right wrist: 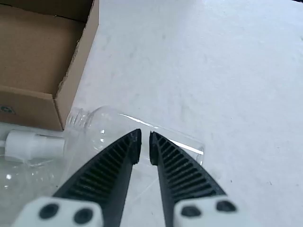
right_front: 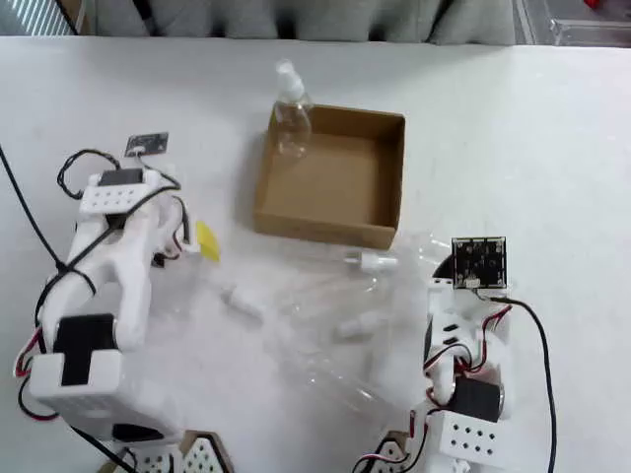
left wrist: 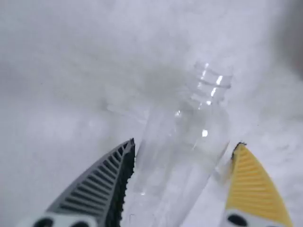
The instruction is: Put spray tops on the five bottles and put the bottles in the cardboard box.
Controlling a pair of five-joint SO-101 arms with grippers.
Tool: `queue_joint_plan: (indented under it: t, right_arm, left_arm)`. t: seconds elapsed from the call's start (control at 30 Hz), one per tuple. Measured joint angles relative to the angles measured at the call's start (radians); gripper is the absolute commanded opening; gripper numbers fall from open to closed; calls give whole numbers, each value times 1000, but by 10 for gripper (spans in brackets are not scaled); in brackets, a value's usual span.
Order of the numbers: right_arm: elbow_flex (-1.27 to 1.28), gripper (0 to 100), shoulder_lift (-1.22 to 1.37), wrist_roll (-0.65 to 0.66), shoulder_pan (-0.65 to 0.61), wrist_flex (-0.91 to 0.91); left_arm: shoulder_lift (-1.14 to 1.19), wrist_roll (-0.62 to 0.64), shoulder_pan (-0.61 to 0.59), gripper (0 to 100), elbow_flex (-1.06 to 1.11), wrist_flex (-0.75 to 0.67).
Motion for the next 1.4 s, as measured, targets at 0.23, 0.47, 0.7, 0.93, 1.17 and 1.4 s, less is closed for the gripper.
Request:
queue_joint_plan:
  t: [0.23,0.47,0.7,0.93,1.17,1.4]
  right_arm:
    - [0,16,0,0,0,0]
    - [0,16,0,0,0,0]
    - [0,16,0,0,0,0]
    - [0,16,0,0,0,0]
    - [0,16,0,0,0,0]
    - [0,16,0,0,0,0]
  left_arm:
    - [14,-2,0,260,-3,0]
    - [14,-28,0,31,-5,-2]
    - [14,-137,0,164,-5,-17]
    - [14,-140,0,322,-5,-20]
    - [14,-140,-3,335,-55,-21]
    - [14,-140,-3,335,-77,-21]
